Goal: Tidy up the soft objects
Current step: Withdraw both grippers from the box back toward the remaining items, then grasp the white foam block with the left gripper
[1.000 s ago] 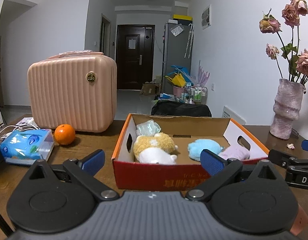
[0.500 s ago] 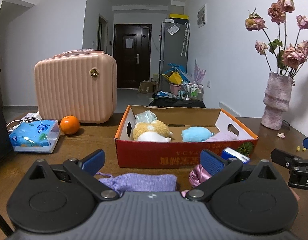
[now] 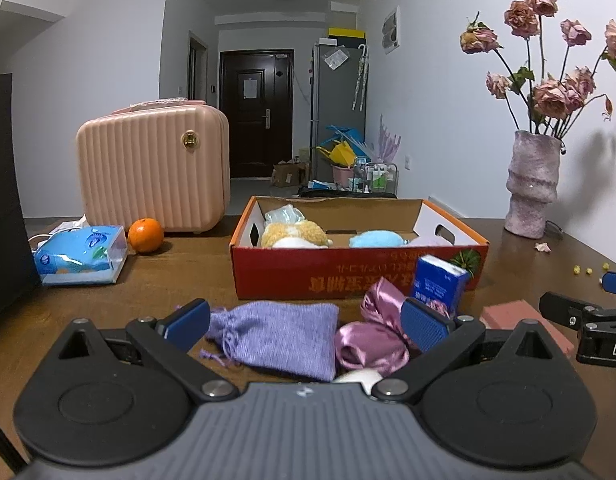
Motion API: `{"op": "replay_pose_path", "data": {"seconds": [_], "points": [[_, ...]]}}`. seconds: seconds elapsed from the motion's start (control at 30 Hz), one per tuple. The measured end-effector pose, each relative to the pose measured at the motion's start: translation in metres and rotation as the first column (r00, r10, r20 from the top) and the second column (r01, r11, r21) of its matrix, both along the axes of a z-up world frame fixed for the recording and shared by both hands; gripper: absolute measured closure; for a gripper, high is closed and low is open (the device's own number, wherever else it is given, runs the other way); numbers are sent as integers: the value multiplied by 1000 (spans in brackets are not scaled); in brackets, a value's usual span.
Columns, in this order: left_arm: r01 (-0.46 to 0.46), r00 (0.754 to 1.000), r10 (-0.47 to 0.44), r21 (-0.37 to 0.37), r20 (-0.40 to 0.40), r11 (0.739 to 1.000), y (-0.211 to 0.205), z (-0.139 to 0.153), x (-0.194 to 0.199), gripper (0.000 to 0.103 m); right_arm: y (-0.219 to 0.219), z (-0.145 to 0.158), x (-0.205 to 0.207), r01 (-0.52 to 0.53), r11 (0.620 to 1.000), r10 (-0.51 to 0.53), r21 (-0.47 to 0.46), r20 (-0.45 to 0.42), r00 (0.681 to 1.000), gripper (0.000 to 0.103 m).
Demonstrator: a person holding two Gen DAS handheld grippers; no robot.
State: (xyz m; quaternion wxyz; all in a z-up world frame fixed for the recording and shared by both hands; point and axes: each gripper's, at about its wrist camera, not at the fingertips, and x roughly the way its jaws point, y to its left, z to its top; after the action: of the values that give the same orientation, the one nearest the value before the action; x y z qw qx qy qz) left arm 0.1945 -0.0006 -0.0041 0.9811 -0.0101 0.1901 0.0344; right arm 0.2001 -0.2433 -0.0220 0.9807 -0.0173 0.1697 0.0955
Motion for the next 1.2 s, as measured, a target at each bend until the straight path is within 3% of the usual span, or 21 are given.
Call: {"op": "replay_pose_path", "data": {"seconds": [0.57,0.9,1.2], "points": [[24,999,-25,-4,-30,1000,-5,-13,-32,0,-6,-13,-30,11,1000,-11,-12,-19,1000,0],[31,998,-31,-2,-48,1000,-7,-15,-29,0,-6,-14,-29,12,1000,-12,-12,-21,1000,0],[49,990,-44,32,-137,998,-20,-29,-6,0,-7,-17,-24,27,1000,-28,-10,-41,999,0]]}}
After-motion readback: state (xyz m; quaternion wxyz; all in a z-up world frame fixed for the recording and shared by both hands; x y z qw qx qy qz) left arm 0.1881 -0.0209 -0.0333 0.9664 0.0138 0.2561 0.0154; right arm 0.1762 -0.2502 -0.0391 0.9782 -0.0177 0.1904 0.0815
